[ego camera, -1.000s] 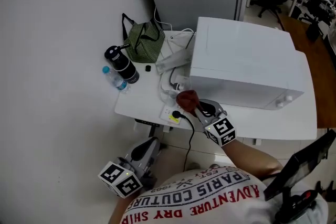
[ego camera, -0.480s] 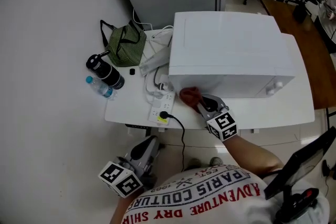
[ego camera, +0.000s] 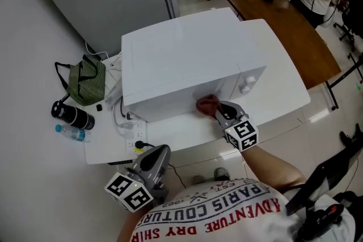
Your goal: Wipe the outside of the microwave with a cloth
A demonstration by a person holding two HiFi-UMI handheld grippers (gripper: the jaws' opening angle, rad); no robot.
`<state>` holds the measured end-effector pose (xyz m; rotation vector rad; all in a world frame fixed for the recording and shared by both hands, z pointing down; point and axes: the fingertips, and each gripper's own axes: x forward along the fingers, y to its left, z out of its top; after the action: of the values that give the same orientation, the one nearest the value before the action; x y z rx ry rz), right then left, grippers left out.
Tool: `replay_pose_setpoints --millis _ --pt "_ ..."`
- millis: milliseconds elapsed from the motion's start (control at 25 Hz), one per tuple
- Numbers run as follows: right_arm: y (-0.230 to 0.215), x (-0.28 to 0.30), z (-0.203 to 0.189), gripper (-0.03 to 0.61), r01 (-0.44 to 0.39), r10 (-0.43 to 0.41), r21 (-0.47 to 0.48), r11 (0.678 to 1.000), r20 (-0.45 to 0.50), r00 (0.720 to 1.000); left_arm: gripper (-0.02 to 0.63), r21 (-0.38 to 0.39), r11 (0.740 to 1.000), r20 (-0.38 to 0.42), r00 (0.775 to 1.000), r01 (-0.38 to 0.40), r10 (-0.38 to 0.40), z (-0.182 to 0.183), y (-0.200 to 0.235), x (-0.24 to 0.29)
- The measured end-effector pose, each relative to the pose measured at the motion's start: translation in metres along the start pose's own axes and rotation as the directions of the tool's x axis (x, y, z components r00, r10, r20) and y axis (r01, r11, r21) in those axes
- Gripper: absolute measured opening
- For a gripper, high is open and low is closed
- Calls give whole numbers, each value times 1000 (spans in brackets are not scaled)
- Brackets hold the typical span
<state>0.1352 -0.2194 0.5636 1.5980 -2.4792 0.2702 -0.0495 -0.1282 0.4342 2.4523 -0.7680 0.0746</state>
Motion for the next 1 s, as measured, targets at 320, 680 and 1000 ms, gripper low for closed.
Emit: replay_pose_setpoints --millis 320,680,1000 --pt "-74 -46 -2 44 169 -169 48 984 -5 986 5 22 992 -65 990 125 -124 -1 -32 55" --pt "-69 -63 2 44 142 -144 -29 989 -53 988 5 31 985 -74 983 168 -165 6 -35 69" --pt "13 -68 91 44 -196 196 9 980 -88 977 5 21 990 -14 990 140 -140 13 -23 39"
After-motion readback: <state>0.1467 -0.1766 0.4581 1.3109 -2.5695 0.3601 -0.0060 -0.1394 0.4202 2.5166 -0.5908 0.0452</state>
